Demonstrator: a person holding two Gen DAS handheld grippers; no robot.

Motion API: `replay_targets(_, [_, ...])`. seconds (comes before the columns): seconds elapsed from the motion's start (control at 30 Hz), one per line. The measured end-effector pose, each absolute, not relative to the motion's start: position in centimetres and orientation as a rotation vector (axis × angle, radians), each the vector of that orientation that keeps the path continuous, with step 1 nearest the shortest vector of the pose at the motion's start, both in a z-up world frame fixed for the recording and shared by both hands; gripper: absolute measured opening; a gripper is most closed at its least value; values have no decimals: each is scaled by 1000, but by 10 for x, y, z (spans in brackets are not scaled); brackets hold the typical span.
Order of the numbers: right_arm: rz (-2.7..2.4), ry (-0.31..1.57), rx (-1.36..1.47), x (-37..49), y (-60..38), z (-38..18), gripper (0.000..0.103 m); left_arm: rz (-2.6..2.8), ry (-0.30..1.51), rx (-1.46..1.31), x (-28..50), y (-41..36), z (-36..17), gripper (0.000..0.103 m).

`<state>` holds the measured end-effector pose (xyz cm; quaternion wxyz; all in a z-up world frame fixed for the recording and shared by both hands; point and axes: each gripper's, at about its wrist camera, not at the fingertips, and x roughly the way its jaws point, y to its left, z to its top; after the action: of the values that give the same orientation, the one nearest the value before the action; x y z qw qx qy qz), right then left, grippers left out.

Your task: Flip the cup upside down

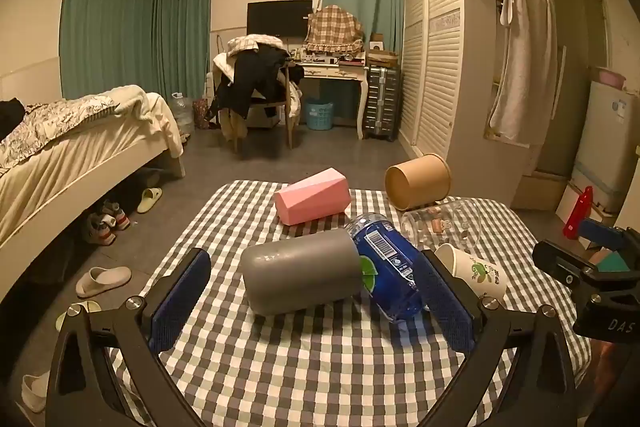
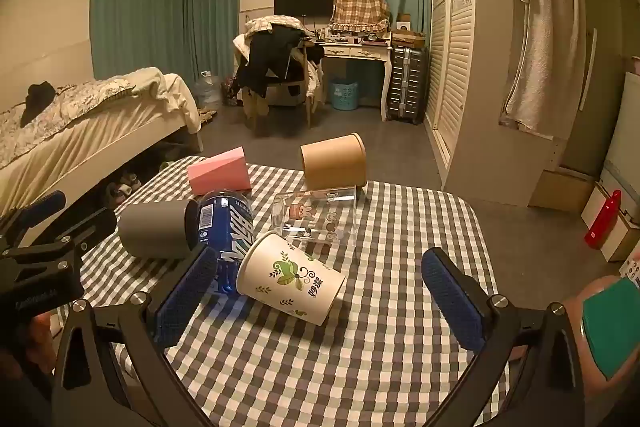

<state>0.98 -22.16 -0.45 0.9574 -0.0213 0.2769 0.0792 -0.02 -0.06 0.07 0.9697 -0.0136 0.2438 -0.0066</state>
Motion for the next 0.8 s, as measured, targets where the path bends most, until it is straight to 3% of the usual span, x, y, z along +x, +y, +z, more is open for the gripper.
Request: replay_targets(0.8, [165, 563, -51, 11, -218, -9, 103, 1, 487, -27, 0, 7, 0, 103])
